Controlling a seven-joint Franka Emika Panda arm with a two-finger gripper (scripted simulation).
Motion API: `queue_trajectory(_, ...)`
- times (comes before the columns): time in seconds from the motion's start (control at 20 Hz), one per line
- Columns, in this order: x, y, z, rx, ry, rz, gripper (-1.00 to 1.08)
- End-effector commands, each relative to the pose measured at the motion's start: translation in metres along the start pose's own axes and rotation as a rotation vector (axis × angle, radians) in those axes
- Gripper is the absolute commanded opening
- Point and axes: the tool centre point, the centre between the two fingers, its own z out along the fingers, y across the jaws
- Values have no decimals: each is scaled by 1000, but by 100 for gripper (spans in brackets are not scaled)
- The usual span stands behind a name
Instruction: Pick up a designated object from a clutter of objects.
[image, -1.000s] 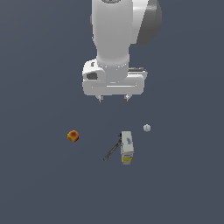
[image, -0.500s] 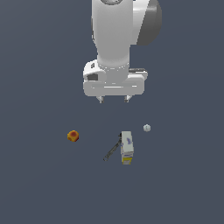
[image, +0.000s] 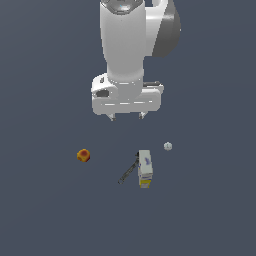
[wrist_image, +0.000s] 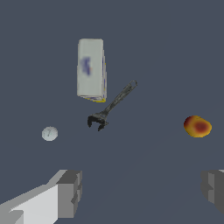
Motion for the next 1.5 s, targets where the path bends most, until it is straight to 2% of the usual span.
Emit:
queue_trajectory(0.0,2,6,4,-3,0,-29,100)
queue_trajectory(1.45,21,115,95,-34,-3,-596,100)
